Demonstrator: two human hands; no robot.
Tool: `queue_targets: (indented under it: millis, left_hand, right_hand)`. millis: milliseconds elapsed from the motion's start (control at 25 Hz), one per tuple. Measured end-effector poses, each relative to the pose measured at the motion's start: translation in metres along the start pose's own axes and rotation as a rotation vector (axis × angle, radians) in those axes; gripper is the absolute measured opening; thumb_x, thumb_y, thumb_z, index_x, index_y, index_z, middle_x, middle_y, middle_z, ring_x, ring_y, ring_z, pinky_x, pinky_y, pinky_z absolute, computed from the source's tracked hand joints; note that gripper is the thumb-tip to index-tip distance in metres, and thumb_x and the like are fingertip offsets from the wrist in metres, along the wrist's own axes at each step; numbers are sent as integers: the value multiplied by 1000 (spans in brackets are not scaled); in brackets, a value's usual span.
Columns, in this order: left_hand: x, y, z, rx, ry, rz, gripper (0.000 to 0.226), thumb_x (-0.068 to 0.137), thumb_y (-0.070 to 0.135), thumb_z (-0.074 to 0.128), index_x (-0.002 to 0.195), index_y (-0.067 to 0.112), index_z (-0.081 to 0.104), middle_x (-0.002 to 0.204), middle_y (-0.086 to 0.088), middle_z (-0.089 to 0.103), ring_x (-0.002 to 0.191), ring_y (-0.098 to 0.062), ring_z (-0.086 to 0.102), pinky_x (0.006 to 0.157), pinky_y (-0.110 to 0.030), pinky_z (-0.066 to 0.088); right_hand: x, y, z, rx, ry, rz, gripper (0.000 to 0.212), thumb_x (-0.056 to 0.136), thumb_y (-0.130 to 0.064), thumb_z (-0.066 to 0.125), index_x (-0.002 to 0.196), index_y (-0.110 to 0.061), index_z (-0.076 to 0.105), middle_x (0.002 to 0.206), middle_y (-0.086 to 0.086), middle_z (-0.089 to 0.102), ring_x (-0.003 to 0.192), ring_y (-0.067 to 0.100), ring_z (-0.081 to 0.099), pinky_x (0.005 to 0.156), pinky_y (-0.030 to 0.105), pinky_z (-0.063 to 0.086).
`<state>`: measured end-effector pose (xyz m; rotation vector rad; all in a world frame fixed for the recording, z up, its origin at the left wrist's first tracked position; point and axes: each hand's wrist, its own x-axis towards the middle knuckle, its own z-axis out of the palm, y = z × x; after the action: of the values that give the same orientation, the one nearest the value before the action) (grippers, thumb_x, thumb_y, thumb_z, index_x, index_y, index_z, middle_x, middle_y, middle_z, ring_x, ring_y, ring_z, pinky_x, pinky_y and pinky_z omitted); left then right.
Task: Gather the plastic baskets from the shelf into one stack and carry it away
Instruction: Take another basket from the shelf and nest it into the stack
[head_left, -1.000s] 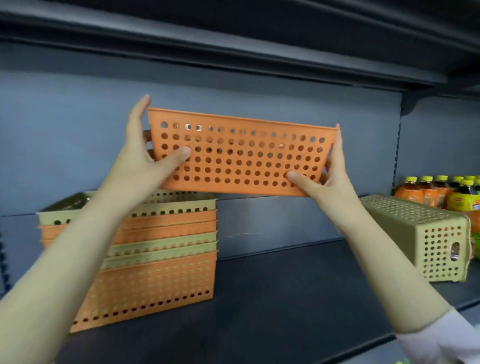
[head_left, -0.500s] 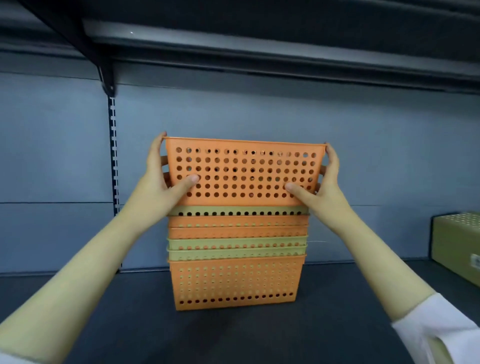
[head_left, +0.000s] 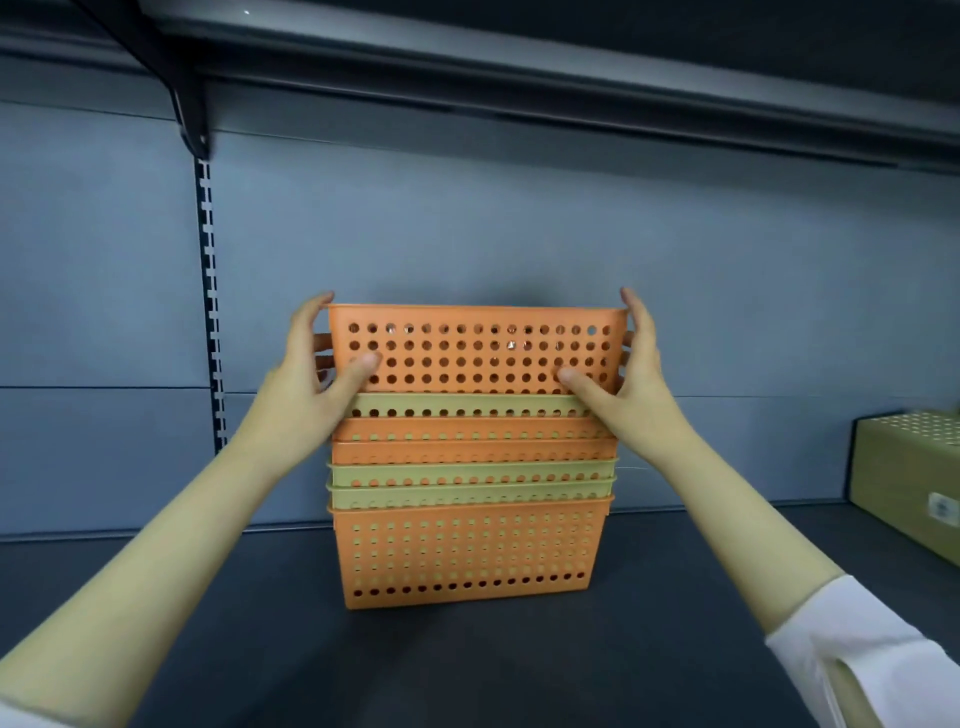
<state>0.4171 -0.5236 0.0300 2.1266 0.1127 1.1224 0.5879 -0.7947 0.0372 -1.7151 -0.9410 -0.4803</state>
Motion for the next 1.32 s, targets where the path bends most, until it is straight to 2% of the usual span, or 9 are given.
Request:
queue_targets:
  millis: [200,280,400,600,760,880,1080,1200,1320]
  left_hand:
    - [7,-2,-1,256,136,206,56,96,56,29,125,20,59,136,-6,56,131,-24,46,108,-42,36]
    - [9,-2,8,328,77,262,50,97,52,31,99,17,66,109,-5,66,107,-25,58,93,-41,46]
    - [6,-7,21,328,185,237,46,97,50,34,71,16,52,71,1,53,70,-19,53,63,-39,46]
    - [3,3,29,462,286,162,45,97,40,32,71,11,56,67,-1,50,64,-25,51,55,-35,43]
    - [-11,32,49,930,336,302,40,97,27,41,87,-1,68,87,-20,70,95,-43,65,91,-51,48]
    - [-18,61,86,905,244,468,39,96,32,44,105,2,67,111,-21,69,121,-44,57,104,-54,40]
    - [-11,119,179,716,165,613,38,92,30,46,113,5,66,118,-18,67,128,-40,53,108,-50,37]
    - [-11,153,257,580,125,733,40,90,28,48,121,7,62,115,-16,67,127,-38,55,107,-48,40]
    - [-15,183,347,519,43,788,43,88,28,48,123,8,61,115,-15,68,126,-37,56,107,-48,42]
  right_hand:
    - [2,2,10,-270,122,-116,33,94,-47,54,118,-27,63,138,2,42,135,18,34,107,33,30]
    - [4,6,16,-312,104,-145,38,94,-52,47,87,-21,68,104,-3,61,109,19,53,90,32,41]
    - [5,17,22,-413,242,-208,53,93,-55,42,63,-13,54,65,-8,46,75,18,49,66,30,34]
    - [7,19,28,-408,301,-202,54,91,-54,45,61,-11,53,63,-8,43,72,18,47,64,31,35]
    - [-1,12,15,-246,136,-140,27,94,-47,51,98,-25,66,100,-11,62,103,12,53,86,21,39]
    - [-19,16,-18,-196,95,-131,36,98,-38,52,130,-23,59,128,-15,57,117,-4,46,95,3,30]
    - [-50,43,-125,-298,239,-33,32,99,-33,53,127,-21,62,123,-17,58,115,-12,43,90,-6,24]
    - [-73,83,-206,-407,377,83,29,99,-33,54,119,-18,66,116,-11,64,112,2,51,91,3,32]
    - [-98,145,-286,-558,399,166,31,97,-35,53,111,-14,69,106,2,70,108,26,62,96,37,45]
